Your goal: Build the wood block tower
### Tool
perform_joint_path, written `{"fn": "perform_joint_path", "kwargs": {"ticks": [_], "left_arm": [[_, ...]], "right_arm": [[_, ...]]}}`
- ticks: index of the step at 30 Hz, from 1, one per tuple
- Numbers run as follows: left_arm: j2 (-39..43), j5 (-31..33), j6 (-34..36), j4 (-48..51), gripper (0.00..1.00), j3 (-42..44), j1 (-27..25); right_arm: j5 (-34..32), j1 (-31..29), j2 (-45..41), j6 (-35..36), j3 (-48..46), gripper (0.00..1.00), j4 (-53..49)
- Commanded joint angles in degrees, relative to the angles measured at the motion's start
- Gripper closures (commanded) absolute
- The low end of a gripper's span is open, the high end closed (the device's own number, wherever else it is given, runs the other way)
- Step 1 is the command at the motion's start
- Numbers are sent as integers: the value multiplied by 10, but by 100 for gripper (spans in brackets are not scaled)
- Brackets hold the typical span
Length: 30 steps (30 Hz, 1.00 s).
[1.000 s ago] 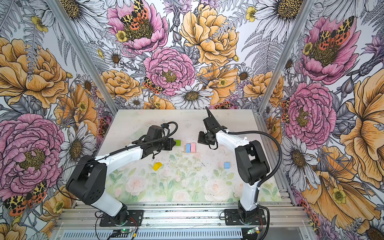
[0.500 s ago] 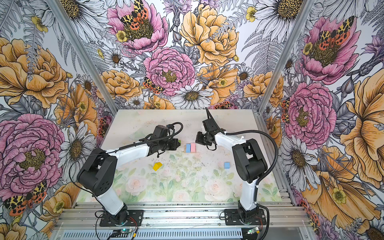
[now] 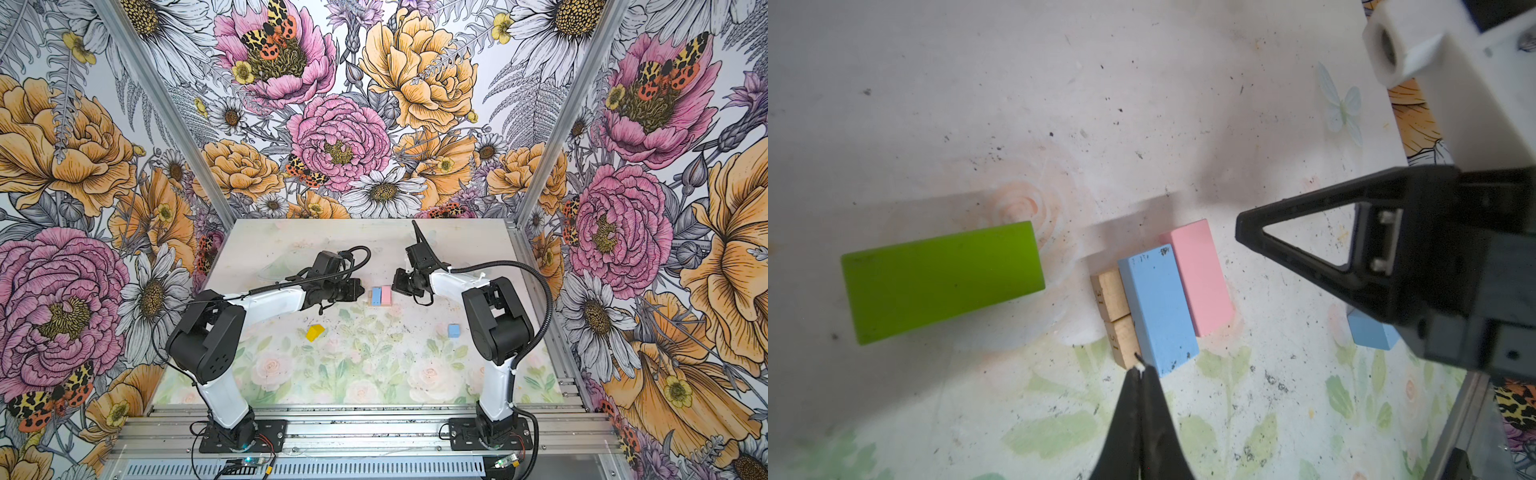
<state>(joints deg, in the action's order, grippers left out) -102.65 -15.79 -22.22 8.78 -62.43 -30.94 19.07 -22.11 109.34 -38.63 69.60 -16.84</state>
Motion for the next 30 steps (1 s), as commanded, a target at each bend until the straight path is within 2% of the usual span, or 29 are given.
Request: {"fn": "perform_joint_path", "kwargs": {"ticks": [1,30], "left_arm": [[-6,-9,-5,-13,100,-13,-5],[-53,-19,-6,-10,100,-28,-3]], "right_arm": [[5,-4,12,-10,-2,100,18],[9,-18,20,-22,1,100,22]]}}
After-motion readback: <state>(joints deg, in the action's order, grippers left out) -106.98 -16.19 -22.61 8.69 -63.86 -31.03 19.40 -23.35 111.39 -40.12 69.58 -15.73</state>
